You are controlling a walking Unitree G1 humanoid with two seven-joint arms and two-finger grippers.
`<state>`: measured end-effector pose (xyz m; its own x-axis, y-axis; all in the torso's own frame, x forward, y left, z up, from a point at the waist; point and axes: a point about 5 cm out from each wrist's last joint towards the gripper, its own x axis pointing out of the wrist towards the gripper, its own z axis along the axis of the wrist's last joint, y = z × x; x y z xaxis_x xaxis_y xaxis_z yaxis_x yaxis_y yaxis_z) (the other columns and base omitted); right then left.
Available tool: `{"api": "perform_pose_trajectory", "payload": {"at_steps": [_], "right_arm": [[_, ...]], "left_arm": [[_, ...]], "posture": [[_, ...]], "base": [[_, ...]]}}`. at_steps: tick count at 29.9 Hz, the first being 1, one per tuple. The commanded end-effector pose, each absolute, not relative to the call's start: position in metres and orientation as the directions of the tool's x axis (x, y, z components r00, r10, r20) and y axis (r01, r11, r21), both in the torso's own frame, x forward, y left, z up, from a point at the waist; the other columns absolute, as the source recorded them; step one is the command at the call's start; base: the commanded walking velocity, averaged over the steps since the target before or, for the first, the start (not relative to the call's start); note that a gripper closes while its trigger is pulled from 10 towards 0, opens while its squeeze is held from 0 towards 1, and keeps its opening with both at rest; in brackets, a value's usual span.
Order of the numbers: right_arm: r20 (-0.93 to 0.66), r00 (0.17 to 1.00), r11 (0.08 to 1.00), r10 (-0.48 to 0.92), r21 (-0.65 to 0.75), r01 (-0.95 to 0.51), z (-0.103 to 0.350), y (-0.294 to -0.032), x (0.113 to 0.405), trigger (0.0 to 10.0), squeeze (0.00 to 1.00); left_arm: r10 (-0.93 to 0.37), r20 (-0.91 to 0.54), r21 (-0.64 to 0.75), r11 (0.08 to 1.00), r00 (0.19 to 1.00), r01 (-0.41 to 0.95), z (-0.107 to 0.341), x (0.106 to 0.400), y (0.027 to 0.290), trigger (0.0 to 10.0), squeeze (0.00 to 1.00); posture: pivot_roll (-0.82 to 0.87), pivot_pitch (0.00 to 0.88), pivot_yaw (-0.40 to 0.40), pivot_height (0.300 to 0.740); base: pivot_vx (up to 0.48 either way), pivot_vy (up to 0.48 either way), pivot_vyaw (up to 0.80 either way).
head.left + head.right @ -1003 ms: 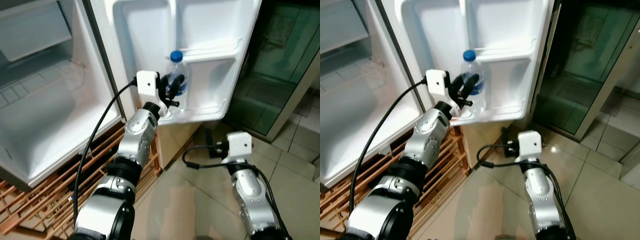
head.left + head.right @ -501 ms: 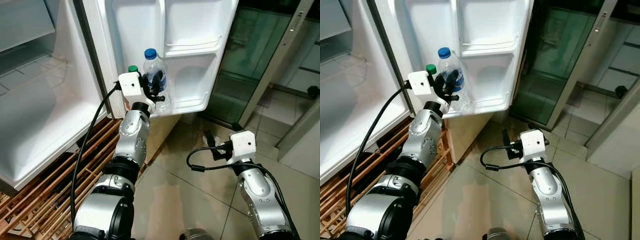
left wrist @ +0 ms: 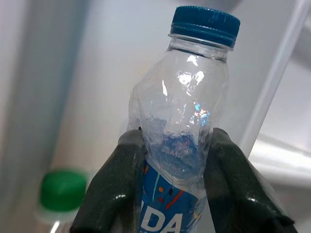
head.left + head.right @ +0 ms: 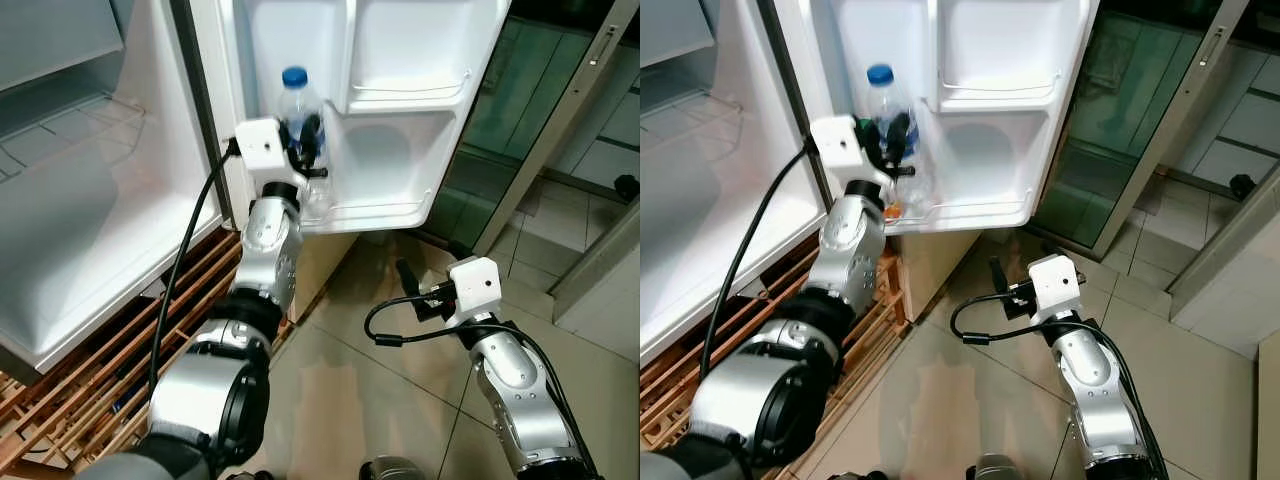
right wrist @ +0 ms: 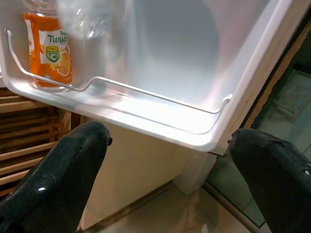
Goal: Restocking fridge
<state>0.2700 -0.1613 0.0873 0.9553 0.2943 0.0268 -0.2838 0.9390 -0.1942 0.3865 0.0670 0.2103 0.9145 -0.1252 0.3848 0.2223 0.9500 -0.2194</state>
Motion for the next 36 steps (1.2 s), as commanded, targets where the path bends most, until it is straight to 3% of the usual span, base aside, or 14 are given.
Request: {"api": "perform_pose_trajectory", "payload": {"at_steps": [1,7,12,15,16,19,25,26,27,28,29,36], "right_arm": [[0.054,0.952,0.94,0.302,-0.185,-0.288,0.095,-0.159,0.272,10.0,0.0],[0.041,0.947,0.934,0.318,-0.188,-0.305,0.095,-0.157,0.266,10.0,0.0],[0.036,0.952,0.936,0.305,-0.193,-0.293,0.096,-0.162,0.263,10.0,0.0],[0.032,0.953,0.937,0.301,-0.193,-0.29,0.095,-0.163,0.262,10.0,0.0],[0.026,0.954,0.938,0.3,-0.192,-0.289,0.094,-0.163,0.261,10.0,0.0],[0.022,0.953,0.938,0.301,-0.19,-0.291,0.094,-0.162,0.261,10.0,0.0],[0.019,0.951,0.935,0.308,-0.188,-0.3,0.095,-0.16,0.262,10.0,0.0],[0.018,0.951,0.935,0.309,-0.189,-0.3,0.095,-0.16,0.262,10.0,0.0],[0.018,0.951,0.935,0.309,-0.189,-0.3,0.095,-0.16,0.262,10.0,0.0],[0.018,0.951,0.935,0.309,-0.189,-0.301,0.095,-0.16,0.262,10.0,0.0],[0.017,0.951,0.935,0.309,-0.19,-0.3,0.095,-0.16,0.262,10.0,0.0],[0.069,0.934,0.928,0.352,-0.154,-0.338,0.102,-0.154,0.26,10.0,0.0]], "left_arm": [[-0.136,0.42,-0.19,0.954,0.897,0.234,0.221,0.387,0.06,10.0,0.0],[-0.193,0.391,-0.039,0.974,0.9,0.225,0.21,0.382,0.036,10.0,0.0],[-0.184,0.293,0.013,0.982,0.938,0.188,0.185,0.379,0.034,10.0,0.0],[-0.175,0.246,-0.001,0.984,0.953,0.181,0.177,0.379,0.034,10.0,0.0],[-0.148,0.158,-0.076,0.984,0.976,0.162,0.164,0.379,0.037,10.0,0.0],[-0.136,0.095,-0.125,0.981,0.986,0.148,0.154,0.378,0.038,10.0,0.0],[-0.122,0.035,-0.156,0.98,0.992,0.126,0.146,0.378,0.039,10.0,0.0],[-0.118,0.031,-0.165,0.979,0.993,0.121,0.146,0.378,0.04,10.0,0.53],[-0.118,0.031,-0.165,0.979,0.993,0.121,0.146,0.378,0.04,10.0,0.53],[-0.111,0.03,-0.18,0.977,0.993,0.115,0.148,0.379,0.041,10.0,0.8],[-0.111,0.047,-0.185,0.976,0.993,0.118,0.152,0.381,0.042,10.0,1.0],[-0.112,0.168,-0.188,0.972,0.979,0.143,0.179,0.386,0.038,10.0,1.0]], "posture": [[-0.35,0.0,0.011,0.74],[-0.4,0.0,0.021,0.74],[-0.42,0.0,0.023,0.74],[-0.42,0.0,0.022,0.74],[-0.41,0.0,0.021,0.74],[-0.41,0.0,0.018,0.74],[-0.4,0.0,0.013,0.74],[-0.41,0.0,0.014,0.74],[-0.41,0.0,0.014,0.74],[-0.41,0.0,0.014,0.74],[-0.41,0.0,0.015,0.74],[-0.39,0.0,0.01,0.74]], "base": [[0.0,0.0,0.0],[0.0,0.0,0.0],[0.0,0.0,0.0],[0.0,0.0,0.0],[0.0,0.0,0.0],[0.0,0.0,0.0],[0.0,0.0,0.0],[0.0,0.0,0.0],[0.0,0.0,0.0],[0.0,0.0,0.0],[0.0,0.0,0.0],[0.0,0.0,0.0]]}}
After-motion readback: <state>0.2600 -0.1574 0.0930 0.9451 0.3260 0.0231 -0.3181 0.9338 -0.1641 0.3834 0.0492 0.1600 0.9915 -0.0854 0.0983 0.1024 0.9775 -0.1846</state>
